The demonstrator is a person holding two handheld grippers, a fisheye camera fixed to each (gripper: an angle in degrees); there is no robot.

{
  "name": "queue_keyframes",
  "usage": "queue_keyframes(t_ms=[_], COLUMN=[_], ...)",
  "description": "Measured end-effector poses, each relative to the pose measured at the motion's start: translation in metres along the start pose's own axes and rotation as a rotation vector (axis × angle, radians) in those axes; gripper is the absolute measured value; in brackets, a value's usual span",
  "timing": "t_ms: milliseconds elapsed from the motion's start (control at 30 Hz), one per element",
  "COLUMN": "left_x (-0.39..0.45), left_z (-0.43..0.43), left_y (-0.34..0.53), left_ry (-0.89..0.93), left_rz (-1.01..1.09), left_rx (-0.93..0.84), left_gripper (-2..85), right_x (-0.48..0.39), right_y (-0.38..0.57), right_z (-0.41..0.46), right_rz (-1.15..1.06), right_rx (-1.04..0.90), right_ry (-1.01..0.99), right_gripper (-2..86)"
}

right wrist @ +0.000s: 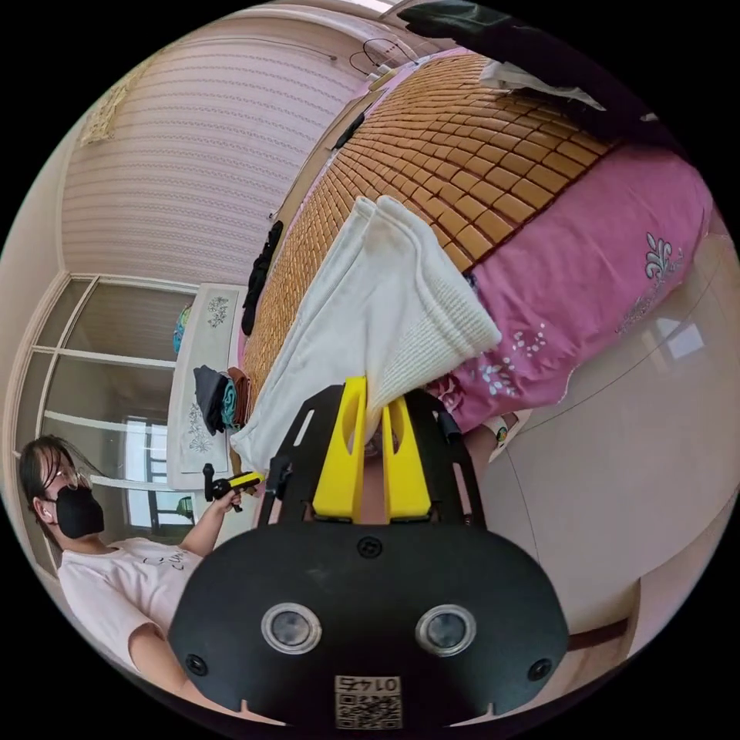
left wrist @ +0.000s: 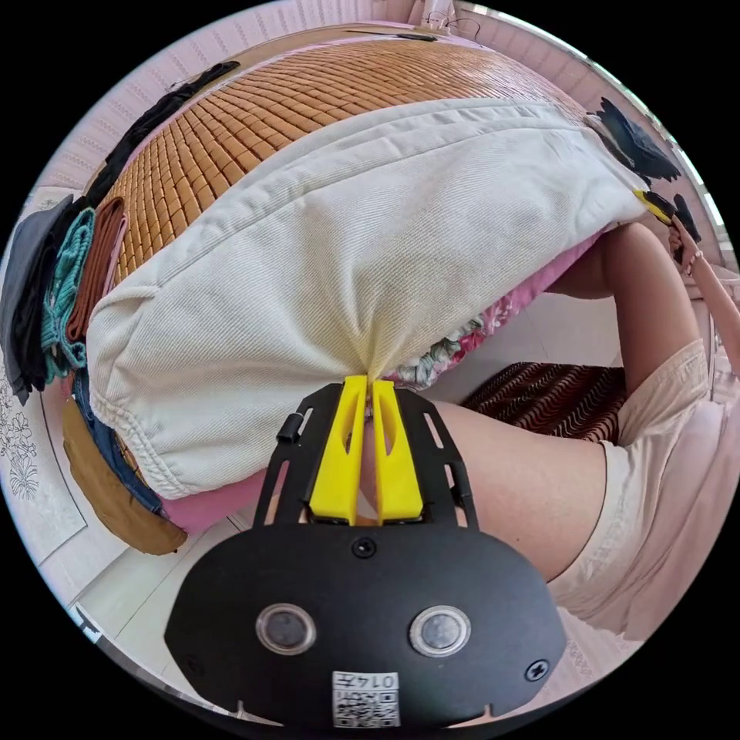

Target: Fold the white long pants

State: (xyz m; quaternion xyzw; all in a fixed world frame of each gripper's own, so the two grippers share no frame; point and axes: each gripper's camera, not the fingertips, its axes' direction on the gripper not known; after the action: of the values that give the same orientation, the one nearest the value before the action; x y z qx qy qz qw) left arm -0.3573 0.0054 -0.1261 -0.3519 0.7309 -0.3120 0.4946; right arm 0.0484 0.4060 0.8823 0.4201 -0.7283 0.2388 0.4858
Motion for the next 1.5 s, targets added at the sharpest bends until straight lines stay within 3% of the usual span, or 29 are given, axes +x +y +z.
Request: queue_keyframes(t_ms=[167,367,533,700,867,1033,1167,1300,1500], left_x=[0.001,-0.021,-0.106,-0.206,-0.277,-0.316,-0.351,-0.356,-0.333], left_z=[-0.055,-0.117,-0.123,-0.130,-0.134,-0.135,-0.105,-0.117,-0.188], left_y=[0.030,0.016,0.018,0.074,0.129,0.132,0.108,0.120,0.189], left_ry=[-0.050,-0.228,-0.105,-0.029,-0.041,0.006,0.177,0.164,0.122], left_rz=[-0.003,-0.006,-0.259,-0.589,-0.804,-0.779,-0.794,-0.793,-0.766], left_rx=[0.115,0.275,0.309,0.340,0.364,0.430,0.286,0.341,0.529], left_gripper=[-0.3,1.8,6.8,11.4,13.8,14.6,10.5,2.0,-0.6], right_x=[-0.015,-0.098,-0.129,-0.122,-0.124,-0.152,-0.173,-0.191,-0.209], right_y=[0.017,-0.042,-0.107,-0.142,-0.144,-0.127,-0.104,-0.076,-0.035], right_z=[-0.043,-0.017,0.049,0.084,0.092,0.061,0.025,-0.011,-0.058], right_rz=[0.001,-0.238,-0.296,-0.195,-0.206,-0.252,-0.280,-0.311,-0.353], right_rx=[0.123,0.140,0.042,0.096,0.037,0.081,0.121,0.160,0.220], right_ry=[0.242,0.400,0.506,0.731,0.621,0.548,0.511,0.484,0.430], right_gripper=[4.7,8.9,13.1,13.0,5.4,3.0,2.0,1.1,0.6])
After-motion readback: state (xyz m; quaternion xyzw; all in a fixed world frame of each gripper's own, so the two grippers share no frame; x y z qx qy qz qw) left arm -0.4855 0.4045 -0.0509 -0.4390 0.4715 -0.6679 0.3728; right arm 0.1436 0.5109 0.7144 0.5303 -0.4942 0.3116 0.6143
